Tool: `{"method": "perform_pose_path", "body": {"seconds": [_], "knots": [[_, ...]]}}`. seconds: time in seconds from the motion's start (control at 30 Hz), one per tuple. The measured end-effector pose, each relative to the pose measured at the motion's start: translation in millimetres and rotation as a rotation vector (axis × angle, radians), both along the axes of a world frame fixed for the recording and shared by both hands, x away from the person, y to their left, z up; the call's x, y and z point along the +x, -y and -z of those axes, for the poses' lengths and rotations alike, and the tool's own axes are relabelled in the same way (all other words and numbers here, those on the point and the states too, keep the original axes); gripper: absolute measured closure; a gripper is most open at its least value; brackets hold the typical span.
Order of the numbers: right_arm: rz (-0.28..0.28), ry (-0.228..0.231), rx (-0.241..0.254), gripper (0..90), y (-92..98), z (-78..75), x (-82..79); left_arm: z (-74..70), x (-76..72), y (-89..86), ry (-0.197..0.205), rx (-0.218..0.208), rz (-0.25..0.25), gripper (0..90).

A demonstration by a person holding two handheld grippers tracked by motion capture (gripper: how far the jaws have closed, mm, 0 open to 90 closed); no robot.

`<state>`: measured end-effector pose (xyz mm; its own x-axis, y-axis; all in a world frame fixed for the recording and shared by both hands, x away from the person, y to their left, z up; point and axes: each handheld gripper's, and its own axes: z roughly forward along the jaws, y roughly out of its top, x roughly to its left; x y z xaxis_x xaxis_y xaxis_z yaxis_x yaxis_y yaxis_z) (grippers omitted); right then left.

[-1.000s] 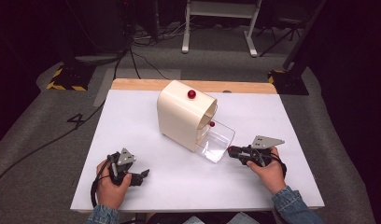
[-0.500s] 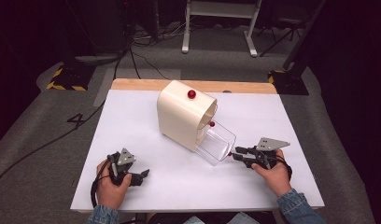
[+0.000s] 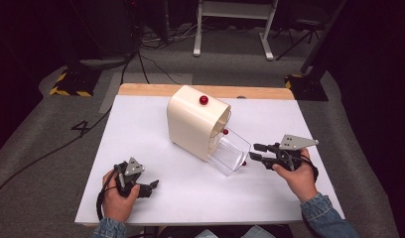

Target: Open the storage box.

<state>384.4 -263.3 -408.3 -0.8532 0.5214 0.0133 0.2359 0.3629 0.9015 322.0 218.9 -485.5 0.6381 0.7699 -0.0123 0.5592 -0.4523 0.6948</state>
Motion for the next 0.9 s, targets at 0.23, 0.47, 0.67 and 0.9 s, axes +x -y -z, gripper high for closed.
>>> {"method": "perform_pose_path", "body": {"seconds": [0.23,0.47,0.67,0.9], "knots": [[-0.039,0.045,0.000,58.0,-21.3,-19.9,9.5,0.1,-0.3,0.2,0.003,0.002,-0.001,15.5],[-0.055,0.049,0.027,57.9,-41.0,-24.9,23.1,0.4,-0.8,0.6,0.007,0.001,-0.003,15.6],[-0.060,0.048,0.043,58.8,-54.4,-23.1,37.0,0.1,-2.3,1.3,0.022,0.015,0.001,16.2],[-0.074,0.048,0.044,64.3,-67.9,-15.3,45.2,0.1,-2.2,1.4,0.018,0.013,-0.001,16.2]]}}
